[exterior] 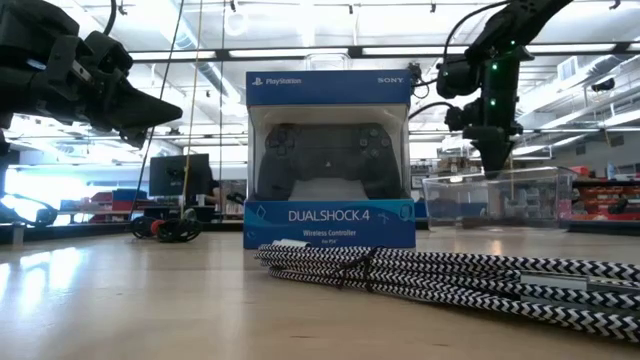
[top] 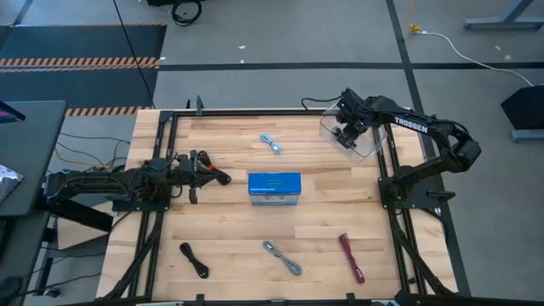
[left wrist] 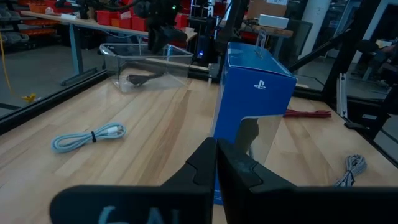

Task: Pick and place USB-C Cables
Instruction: Put the pink charger cable into the container

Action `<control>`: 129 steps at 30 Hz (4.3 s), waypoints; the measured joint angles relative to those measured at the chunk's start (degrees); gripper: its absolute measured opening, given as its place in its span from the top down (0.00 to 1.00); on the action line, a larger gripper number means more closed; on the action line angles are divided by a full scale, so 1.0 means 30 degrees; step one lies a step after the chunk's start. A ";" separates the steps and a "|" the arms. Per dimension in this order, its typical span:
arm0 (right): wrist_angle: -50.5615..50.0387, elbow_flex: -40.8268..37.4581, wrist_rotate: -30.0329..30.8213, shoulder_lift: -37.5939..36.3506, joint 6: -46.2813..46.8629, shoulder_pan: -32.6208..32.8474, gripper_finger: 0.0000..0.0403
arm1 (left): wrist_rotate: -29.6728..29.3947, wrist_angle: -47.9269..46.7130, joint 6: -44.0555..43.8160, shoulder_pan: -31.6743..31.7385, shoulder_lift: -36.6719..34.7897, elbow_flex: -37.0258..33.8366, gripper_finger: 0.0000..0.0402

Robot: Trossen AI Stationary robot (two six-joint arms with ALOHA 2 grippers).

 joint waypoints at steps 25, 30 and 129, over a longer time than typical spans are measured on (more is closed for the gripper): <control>-0.6032 0.2171 -0.4680 -0.4352 0.8486 0.7774 0.62 | 0.0000 0.0015 -0.0117 0.0000 0.0000 0.0003 0.95; -0.5972 0.1952 -0.5800 -0.4357 1.2181 1.1569 0.63 | 0.0000 0.0015 -0.0311 0.0000 0.0000 0.0007 0.95; -0.5247 0.0980 0.0959 0.0094 2.4369 2.5835 0.96 | -0.2936 -0.2885 -0.2375 -0.4160 0.1530 0.4044 0.95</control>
